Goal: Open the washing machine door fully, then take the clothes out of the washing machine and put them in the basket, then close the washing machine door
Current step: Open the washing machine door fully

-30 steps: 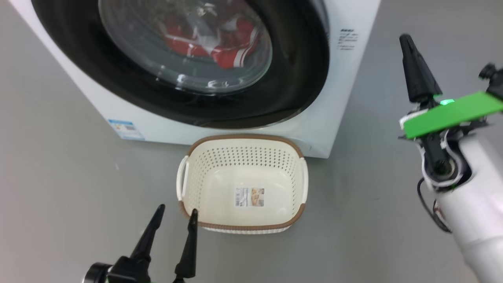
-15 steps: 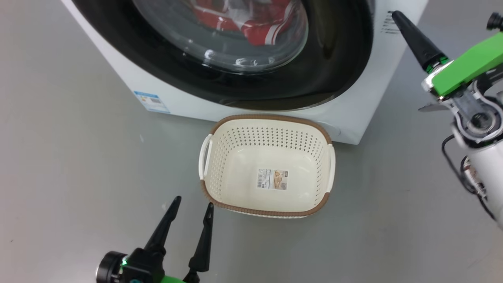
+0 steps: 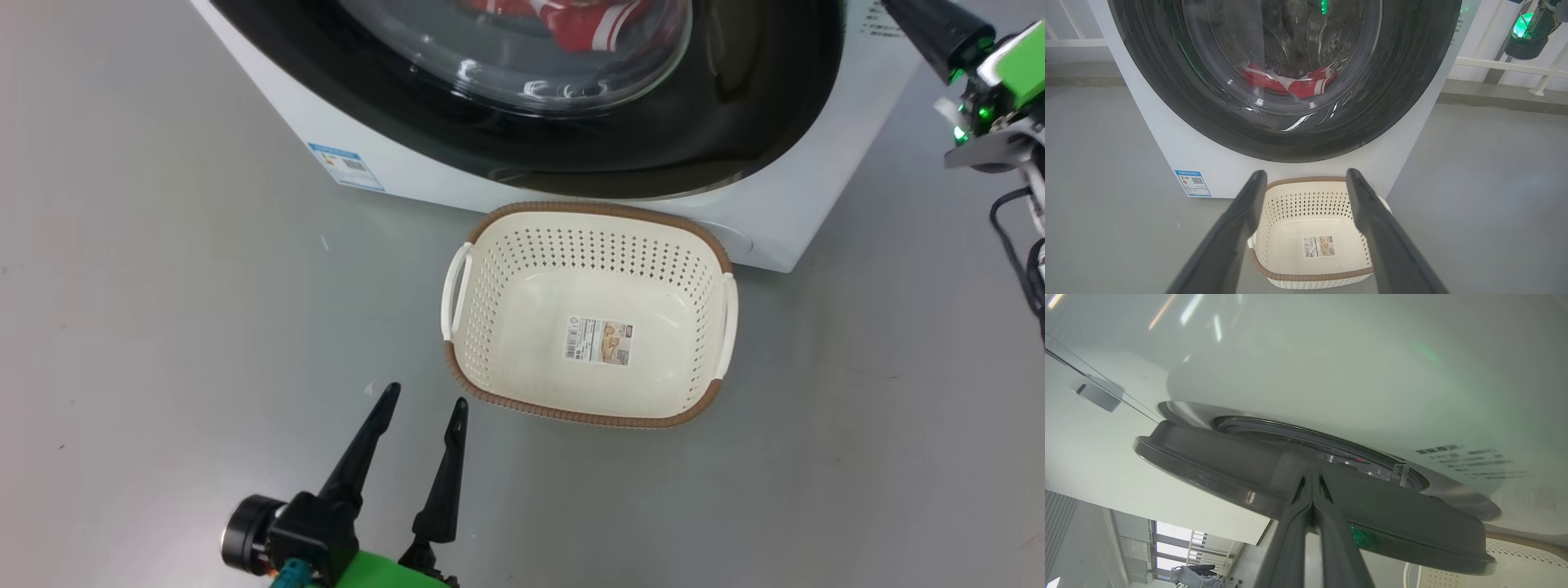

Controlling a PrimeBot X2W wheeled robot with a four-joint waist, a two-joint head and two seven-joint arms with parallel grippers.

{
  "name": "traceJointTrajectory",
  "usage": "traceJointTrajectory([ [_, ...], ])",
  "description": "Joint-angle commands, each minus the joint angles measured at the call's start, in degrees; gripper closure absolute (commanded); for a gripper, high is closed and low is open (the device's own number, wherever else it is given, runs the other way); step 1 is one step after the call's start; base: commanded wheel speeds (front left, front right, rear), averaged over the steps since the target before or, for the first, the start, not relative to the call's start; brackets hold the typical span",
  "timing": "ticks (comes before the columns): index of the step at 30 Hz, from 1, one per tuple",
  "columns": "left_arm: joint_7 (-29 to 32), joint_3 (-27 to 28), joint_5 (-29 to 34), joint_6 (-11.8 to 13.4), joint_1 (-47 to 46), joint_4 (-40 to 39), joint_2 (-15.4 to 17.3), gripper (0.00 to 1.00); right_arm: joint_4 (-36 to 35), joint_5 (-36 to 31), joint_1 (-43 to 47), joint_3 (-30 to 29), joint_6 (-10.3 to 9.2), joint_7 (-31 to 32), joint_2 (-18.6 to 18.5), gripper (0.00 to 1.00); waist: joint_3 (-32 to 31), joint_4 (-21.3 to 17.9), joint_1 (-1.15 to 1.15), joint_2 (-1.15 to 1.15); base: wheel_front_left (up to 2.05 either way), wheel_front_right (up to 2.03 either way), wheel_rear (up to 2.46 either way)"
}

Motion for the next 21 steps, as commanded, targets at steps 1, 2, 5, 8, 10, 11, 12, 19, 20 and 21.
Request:
traceJointTrajectory([
  [1, -0.69, 1.37, -0.55, 0.62, -1.37, -1.30, 0.46, 0.00, -0.31, 1.07, -1.44, -0.36, 0.37, 1.01, 0.20, 1.00, 0.68, 0.67, 0.00, 0.00, 0.00, 0.00, 0.00],
  [2, -0.69, 1.20, -0.68, 0.64, -1.56, -1.28, 0.46, 0.00, 0.59, 1.17, -2.03, -0.44, 0.37, 1.86, 0.03, 1.00, 0.93, 0.90, 0.00, 0.00, 0.00, 0.00, 0.00],
  [5, -0.69, 0.87, -1.22, 0.74, -1.98, -1.17, 0.46, 0.00, 2.62, 0.02, -3.65, 0.09, 0.37, 3.24, -0.49, 1.00, 1.47, 1.43, 0.00, 0.00, 0.00, 0.00, 0.00],
  [8, -0.69, 0.60, -1.56, 0.83, -2.21, -1.13, 0.46, 0.00, 3.71, -0.38, -5.14, 0.18, 0.37, 4.01, 0.00, 1.00, 1.99, 1.69, 0.00, 0.00, 0.00, 0.00, 0.00],
  [10, -0.69, 0.33, -1.72, 0.90, -2.38, -1.13, 0.46, 0.00, 4.14, -0.74, -5.87, 0.31, 0.37, 4.50, 0.20, 1.00, 2.31, 1.88, 0.00, 0.00, 0.00, 0.00, 0.00],
  [11, -0.69, 0.19, -1.81, 0.95, -2.48, -1.14, 0.46, 0.00, 4.32, -0.90, -6.17, 0.41, 0.37, 4.85, 0.26, 1.00, 2.44, 1.97, 0.00, 0.00, 0.00, 0.00, 0.00],
  [12, -0.69, 0.05, -1.90, 0.99, -2.58, -1.15, 0.46, 0.00, 4.51, -1.03, -6.41, 0.44, 0.37, 5.07, 0.33, 1.00, 2.55, 2.04, 0.00, 0.00, 0.00, 0.00, 0.00],
  [19, -0.69, -0.56, -2.36, 1.33, -3.03, -1.19, 0.46, 0.00, 5.33, -1.49, -6.85, 0.78, 0.37, 7.26, 0.83, 1.00, 2.51, 2.37, 0.00, 0.00, 0.00, 0.00, 0.00],
  [20, -0.69, -0.56, -2.36, 1.33, -3.03, -1.19, 0.46, 0.00, 5.33, -1.49, -6.85, 0.78, 0.37, 7.26, 0.83, 1.00, 2.51, 2.37, 0.00, 0.00, 0.00, 0.00, 0.00],
  [21, -0.69, -0.61, -2.39, 1.38, -3.07, -1.19, 0.46, 0.00, 5.31, -1.39, -6.68, 0.86, 0.37, 7.87, 0.94, 1.00, 2.42, 2.39, 0.00, 0.00, 0.00, 0.00, 0.00],
])
